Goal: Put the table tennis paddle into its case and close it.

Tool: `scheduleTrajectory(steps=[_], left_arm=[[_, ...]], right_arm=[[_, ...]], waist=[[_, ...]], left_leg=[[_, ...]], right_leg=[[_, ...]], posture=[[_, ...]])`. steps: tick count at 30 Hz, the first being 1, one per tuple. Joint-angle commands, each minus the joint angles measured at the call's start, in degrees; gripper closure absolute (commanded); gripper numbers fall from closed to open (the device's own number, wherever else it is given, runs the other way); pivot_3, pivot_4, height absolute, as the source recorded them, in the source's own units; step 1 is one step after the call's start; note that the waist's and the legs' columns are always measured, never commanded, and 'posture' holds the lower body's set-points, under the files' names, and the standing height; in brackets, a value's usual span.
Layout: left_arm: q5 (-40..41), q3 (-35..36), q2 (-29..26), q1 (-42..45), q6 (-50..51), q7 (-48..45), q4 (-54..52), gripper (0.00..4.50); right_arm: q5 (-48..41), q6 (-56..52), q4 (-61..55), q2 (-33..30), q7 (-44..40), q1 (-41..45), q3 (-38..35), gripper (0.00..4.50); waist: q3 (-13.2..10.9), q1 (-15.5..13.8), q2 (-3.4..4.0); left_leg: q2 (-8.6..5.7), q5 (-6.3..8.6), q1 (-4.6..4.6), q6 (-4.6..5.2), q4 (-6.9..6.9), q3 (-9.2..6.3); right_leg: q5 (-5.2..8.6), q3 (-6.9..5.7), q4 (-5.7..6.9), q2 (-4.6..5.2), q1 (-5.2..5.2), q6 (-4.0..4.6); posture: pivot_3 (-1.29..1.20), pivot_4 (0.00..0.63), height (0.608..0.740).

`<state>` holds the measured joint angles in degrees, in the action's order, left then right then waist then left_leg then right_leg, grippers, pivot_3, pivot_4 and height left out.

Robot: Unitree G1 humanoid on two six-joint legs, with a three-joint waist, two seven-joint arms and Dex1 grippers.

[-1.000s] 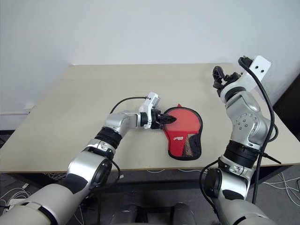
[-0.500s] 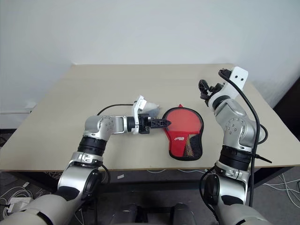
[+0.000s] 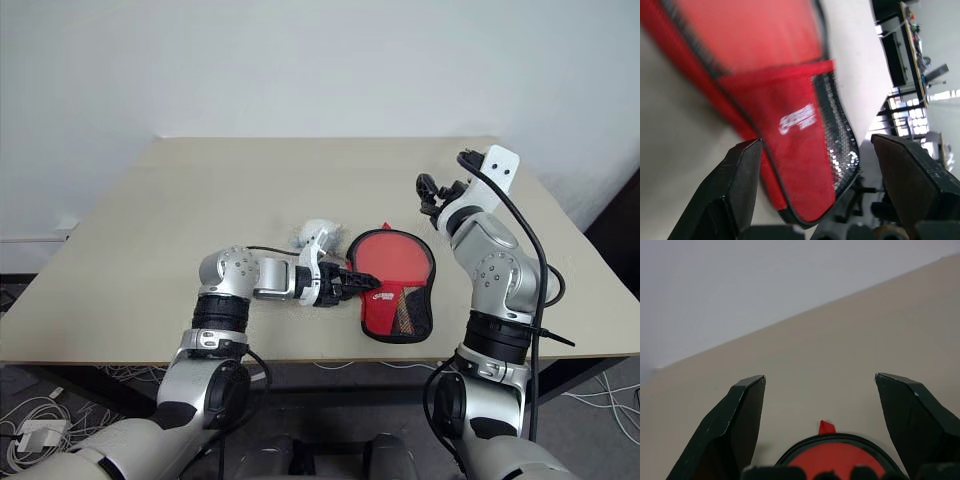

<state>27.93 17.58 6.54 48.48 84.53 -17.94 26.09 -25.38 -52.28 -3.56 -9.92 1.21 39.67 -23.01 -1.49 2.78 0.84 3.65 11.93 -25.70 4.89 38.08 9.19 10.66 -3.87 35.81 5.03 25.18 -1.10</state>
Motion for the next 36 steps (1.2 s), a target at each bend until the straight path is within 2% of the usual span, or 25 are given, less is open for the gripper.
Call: scheduleTrajectory(steps=[1,6,11,20,25,36], left_arm=[[0.25,2.57,0.92,2.25,1.28,3.29,-0.63,0.72],[0.64,5.57,1.93,2.7,-2.19,6.16,4.14,0.72],[0.11,3.71,3.41,3.93,-5.85,7.05,8.33,0.72],[1.34,3.07,4.66,6.61,-9.41,5.84,14.63,0.72],[2.22,3.34,5.58,7.94,-10.46,5.15,17.08,0.72],[5.45,3.58,6.99,8.2,-8.93,5.64,16.94,0.72]], right_arm=[[-1.11,-0.3,-2.26,-0.41,0.3,-0.11,-0.11,0.69],[-1.18,-0.42,-1.9,-0.29,0.53,-0.25,-0.31,0.69],[-3.22,-0.53,-0.78,0.48,1.22,1.18,-2.42,0.69],[-3.4,-0.99,-1.24,0.47,1.42,0.14,-0.84,0.69],[4.62,-7.48,0.68,-8.88,-1.91,-4.53,13.13,0.69],[-2.24,-20.93,0.57,-14.61,-11.14,-4.01,7.39,0.69]], waist=[[0.0,0.01,0.0],[0.0,-0.01,0.0],[0.0,-0.09,0.0],[0.0,-0.14,0.0],[0.01,-0.22,0.0],[-0.01,-0.06,0.0]], left_leg=[[0.0,0.0,0.0,0.0,0.0,0.0],[0.0,0.0,0.0,-0.01,0.0,0.0],[-0.02,0.01,0.01,-0.01,0.0,-0.04],[-0.05,0.02,0.01,0.01,0.01,-0.07],[-0.11,0.04,0.0,0.04,0.02,-0.09],[-0.09,0.21,0.0,0.32,0.03,-0.09]], right_leg=[[0.0,0.0,0.0,0.0,0.0,0.0],[0.0,-0.01,-0.01,0.0,0.01,0.01],[0.0,-0.06,-0.04,0.02,-0.06,0.01],[0.0,-0.09,-0.06,0.05,-0.09,0.01],[0.02,-0.14,-0.06,0.15,-0.1,0.01],[0.03,-0.1,-0.04,0.11,-0.05,-0.01]], posture=[[0.0,0.0,0.724],[0.0,0.0,0.724],[0.0,0.0,0.724],[0.0,0.0,0.724],[0.0,0.0,0.724],[0.0,0.0,0.724]])
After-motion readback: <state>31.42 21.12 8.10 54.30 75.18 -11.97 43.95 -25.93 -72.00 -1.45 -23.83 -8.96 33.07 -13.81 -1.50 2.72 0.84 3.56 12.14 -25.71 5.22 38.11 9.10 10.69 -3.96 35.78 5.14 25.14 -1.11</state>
